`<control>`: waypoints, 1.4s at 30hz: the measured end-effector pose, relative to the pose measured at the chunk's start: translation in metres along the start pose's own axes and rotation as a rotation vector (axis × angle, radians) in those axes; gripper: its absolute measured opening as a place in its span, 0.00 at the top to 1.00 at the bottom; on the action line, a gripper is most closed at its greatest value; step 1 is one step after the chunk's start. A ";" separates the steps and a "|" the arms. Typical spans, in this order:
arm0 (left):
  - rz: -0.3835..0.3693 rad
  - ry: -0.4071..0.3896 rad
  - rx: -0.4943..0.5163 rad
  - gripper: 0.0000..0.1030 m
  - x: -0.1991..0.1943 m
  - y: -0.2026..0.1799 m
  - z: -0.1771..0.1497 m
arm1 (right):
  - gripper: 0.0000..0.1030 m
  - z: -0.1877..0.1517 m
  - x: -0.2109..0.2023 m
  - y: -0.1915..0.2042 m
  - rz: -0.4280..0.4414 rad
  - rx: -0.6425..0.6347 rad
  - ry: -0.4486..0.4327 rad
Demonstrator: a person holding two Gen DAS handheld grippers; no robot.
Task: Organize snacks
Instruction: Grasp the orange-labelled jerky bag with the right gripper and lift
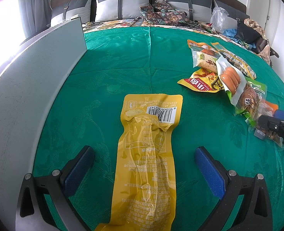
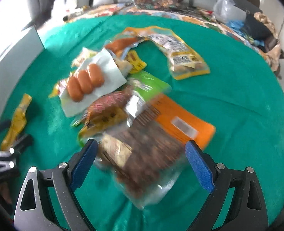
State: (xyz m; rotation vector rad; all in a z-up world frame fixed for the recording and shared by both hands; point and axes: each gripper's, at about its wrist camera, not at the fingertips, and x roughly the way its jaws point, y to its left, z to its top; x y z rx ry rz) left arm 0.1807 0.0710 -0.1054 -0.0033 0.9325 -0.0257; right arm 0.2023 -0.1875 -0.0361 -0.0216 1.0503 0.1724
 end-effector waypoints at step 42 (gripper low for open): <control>0.001 0.000 0.000 0.00 0.002 0.000 -0.001 | 0.05 0.049 0.065 0.015 -0.138 0.194 0.092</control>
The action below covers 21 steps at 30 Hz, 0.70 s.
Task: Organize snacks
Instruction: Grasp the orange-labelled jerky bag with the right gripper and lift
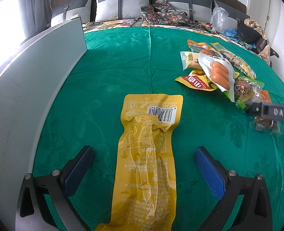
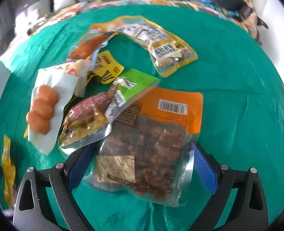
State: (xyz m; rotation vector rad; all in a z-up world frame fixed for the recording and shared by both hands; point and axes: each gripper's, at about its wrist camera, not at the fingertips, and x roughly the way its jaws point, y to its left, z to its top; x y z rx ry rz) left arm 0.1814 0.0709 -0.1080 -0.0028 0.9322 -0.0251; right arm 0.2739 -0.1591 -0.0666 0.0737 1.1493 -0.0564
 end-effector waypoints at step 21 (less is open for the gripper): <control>0.000 -0.001 0.000 0.00 0.000 0.000 0.000 | 0.24 -0.095 -0.061 -0.048 0.107 -0.264 0.006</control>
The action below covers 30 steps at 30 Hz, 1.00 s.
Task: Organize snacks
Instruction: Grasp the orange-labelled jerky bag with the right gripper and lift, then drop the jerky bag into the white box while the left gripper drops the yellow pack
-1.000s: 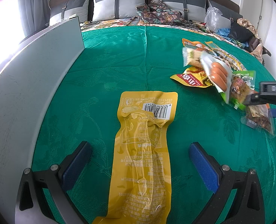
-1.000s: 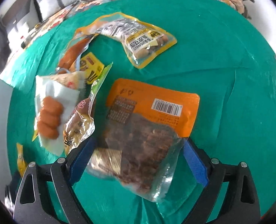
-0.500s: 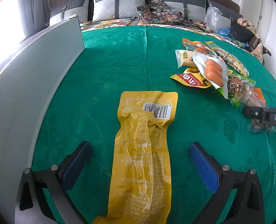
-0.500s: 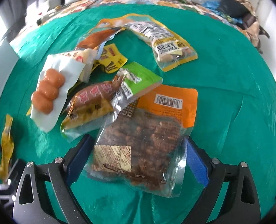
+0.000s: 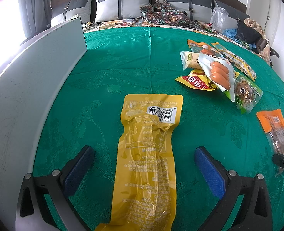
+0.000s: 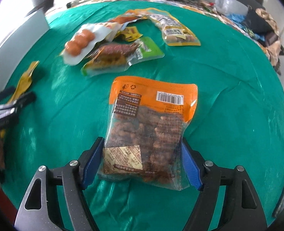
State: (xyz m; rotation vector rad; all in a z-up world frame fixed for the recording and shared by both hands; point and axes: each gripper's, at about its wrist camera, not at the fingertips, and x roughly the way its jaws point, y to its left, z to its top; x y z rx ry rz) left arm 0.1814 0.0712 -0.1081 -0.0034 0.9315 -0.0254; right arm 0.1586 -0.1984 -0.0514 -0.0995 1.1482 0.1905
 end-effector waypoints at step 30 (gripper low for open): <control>-0.268 0.070 -0.069 0.54 -0.085 0.021 -0.020 | 0.32 -0.042 -0.071 -0.068 0.433 0.399 -0.060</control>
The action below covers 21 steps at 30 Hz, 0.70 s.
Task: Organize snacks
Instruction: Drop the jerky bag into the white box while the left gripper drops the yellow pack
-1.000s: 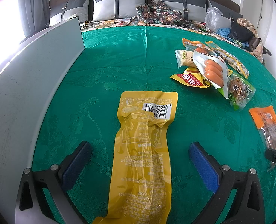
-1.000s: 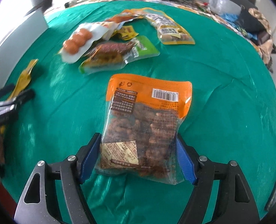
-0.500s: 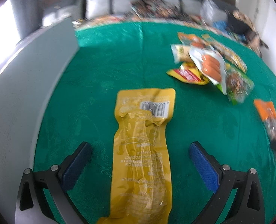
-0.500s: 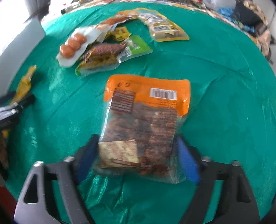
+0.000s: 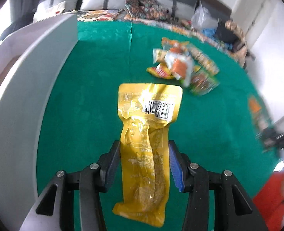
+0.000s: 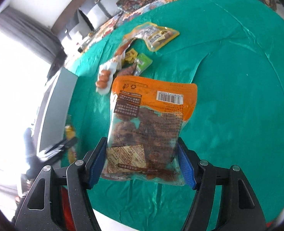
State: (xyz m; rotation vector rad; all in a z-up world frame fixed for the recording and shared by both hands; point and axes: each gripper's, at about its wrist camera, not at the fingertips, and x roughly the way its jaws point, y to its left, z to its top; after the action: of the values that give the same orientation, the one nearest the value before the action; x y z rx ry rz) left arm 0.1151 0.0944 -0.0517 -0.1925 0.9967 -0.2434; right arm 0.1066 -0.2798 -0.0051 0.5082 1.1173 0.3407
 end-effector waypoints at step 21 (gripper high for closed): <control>0.341 -0.247 -0.344 0.16 -0.192 0.233 -0.005 | 0.22 -0.025 0.083 0.395 0.338 -0.518 0.040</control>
State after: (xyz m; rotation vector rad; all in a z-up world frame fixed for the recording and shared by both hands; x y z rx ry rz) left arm 0.0373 0.3726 0.0372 -0.3515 0.8038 0.2611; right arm 0.1144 0.0982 0.1390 0.2258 0.9320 0.9108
